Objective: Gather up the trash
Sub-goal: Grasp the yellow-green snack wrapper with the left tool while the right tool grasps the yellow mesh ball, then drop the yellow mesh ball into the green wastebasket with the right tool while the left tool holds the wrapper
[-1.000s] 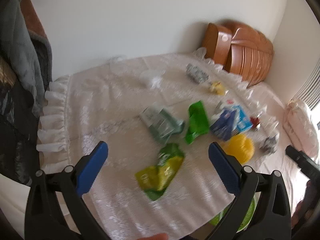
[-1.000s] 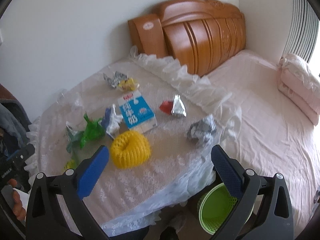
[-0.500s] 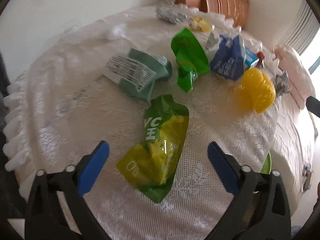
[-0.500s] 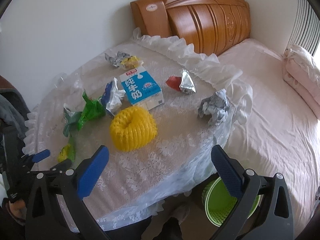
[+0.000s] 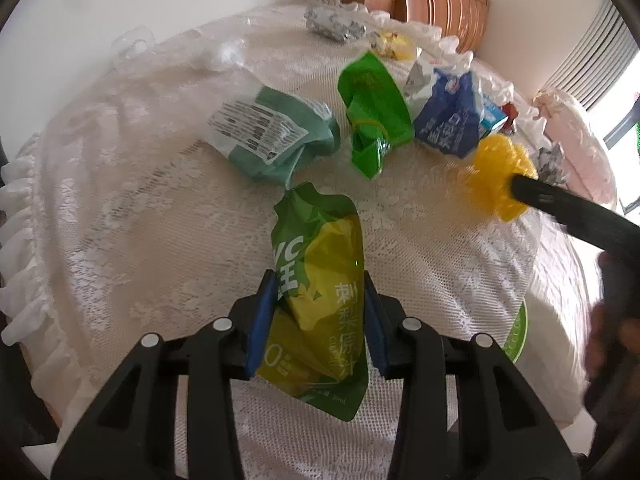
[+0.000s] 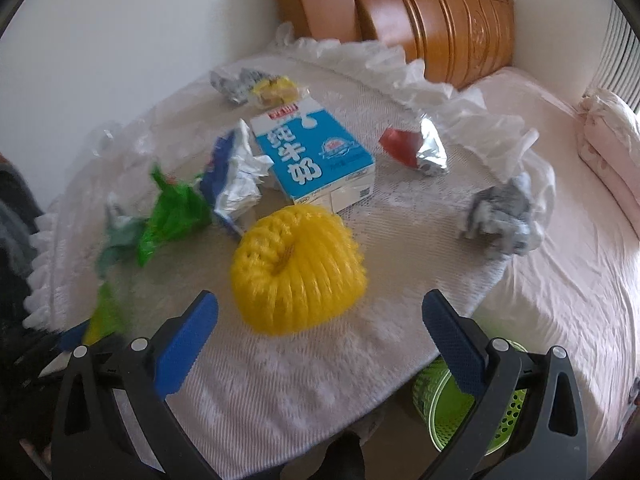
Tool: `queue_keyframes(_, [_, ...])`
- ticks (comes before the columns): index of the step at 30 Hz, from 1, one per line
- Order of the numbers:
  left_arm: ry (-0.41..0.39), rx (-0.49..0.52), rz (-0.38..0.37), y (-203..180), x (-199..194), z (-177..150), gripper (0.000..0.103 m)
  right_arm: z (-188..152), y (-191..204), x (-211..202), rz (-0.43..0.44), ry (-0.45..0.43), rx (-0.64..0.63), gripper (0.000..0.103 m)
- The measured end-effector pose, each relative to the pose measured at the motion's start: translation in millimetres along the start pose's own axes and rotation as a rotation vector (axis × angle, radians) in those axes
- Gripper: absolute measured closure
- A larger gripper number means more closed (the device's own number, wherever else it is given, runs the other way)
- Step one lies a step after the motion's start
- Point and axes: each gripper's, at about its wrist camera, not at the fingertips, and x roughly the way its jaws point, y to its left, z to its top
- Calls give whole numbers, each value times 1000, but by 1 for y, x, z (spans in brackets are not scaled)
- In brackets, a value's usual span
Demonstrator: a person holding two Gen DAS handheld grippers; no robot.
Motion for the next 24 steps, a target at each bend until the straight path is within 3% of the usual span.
queue_keyframes(3, [-19,18,11,1,-7,1,63,3,4,12,-4,6,10,3])
queue_keyframes(5, [-28,20,14,4,-11,3,63,1,3,15,25,19,16,26])
queue_keyframes(6, [-34,18,13,5,-13,3,63,0,2,17,49,35,22,32])
queue_keyframes(11, [-56,15,5,3,-22,4,63,-8,-4,6,121,43,30,50])
queue_keyframes(19, [-80,30,-1,-14,-33,-1,63,-15,-11,-30,245,-6,28,50])
queue_keyframes(24, [-96,97,-19,-42,-39,2,63,-17,-27,-44,248,-42,22,50])
